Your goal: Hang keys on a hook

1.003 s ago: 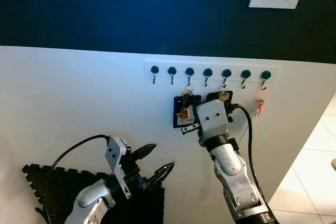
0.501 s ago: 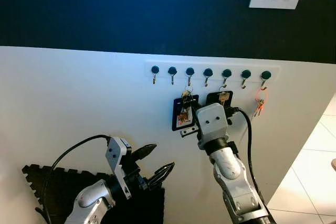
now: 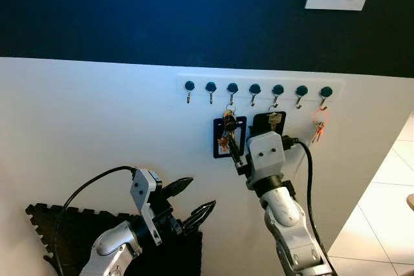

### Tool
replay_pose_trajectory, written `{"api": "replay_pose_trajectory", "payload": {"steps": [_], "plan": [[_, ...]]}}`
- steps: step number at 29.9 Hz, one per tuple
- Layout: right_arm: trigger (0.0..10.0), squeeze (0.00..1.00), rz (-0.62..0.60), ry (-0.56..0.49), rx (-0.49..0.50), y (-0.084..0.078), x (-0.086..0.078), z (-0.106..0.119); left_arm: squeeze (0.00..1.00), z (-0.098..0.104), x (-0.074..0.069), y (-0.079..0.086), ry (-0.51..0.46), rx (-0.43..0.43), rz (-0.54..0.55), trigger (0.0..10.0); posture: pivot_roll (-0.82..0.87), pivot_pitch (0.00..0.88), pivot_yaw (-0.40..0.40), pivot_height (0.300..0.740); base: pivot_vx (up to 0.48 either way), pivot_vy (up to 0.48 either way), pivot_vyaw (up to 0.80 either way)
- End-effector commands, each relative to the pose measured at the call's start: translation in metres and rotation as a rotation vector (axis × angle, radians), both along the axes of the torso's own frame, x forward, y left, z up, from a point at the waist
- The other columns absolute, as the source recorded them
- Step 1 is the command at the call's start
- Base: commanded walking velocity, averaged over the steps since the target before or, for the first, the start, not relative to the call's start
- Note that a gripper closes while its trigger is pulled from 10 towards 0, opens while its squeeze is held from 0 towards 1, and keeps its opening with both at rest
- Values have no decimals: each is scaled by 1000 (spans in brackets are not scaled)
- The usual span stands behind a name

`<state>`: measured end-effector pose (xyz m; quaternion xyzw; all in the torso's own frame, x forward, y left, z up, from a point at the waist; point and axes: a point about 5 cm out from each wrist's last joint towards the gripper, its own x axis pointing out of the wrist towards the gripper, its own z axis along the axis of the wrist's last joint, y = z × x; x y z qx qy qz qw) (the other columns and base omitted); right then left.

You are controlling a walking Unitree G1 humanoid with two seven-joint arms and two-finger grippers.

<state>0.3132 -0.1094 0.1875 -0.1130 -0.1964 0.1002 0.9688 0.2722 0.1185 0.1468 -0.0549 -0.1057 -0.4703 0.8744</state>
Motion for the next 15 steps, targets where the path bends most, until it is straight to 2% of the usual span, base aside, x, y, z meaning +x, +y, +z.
{"api": "replay_pose_trajectory", "payload": {"steps": [1,2,4,5,6,7,11,12,14,15], "plan": [[10000,0,31,50,-9,1,-5,-17,0,-2,-2,-2,3,19,-17,10000,43,26,1,740,0,0,0],[10000,0,31,50,-9,1,-5,-17,0,-2,-2,-2,3,19,-17,10000,43,26,1,740,0,0,0],[10000,0,58,102,-38,0,-12,-35,0,0,-2,-3,-1,0,-15,10000,42,25,0,740,0,0,0],[10000,0,58,102,-38,0,-12,-35,0,0,-2,-3,-1,0,-15,10000,42,25,0,740,0,0,0],[10000,0,75,138,-56,0,-17,-48,0,2,-1,-3,-8,-10,-11,10000,40,23,0,740,0,0,0],[10000,0,75,138,-56,0,-17,-48,0,2,-1,-3,-8,-10,-11,10000,40,23,0,740,0,0,0],[10000,0,94,384,-117,-8,-39,-116,0,19,7,-6,-78,-63,39,10000,36,23,5,740,0,0,0],[10000,0,94,384,-117,-8,-39,-116,0,19,7,-6,-78,-63,39,10000,36,23,5,740,0,0,0],[10000,0,68,505,-122,-16,-46,-142,0,16,11,-8,-82,-43,76,10000,33,23,8,740,0,0,0],[10000,0,68,505,-122,-16,-46,-142,0,16,11,-8,-82,-43,76,10000,33,23,8,740,0,0,0]]}}
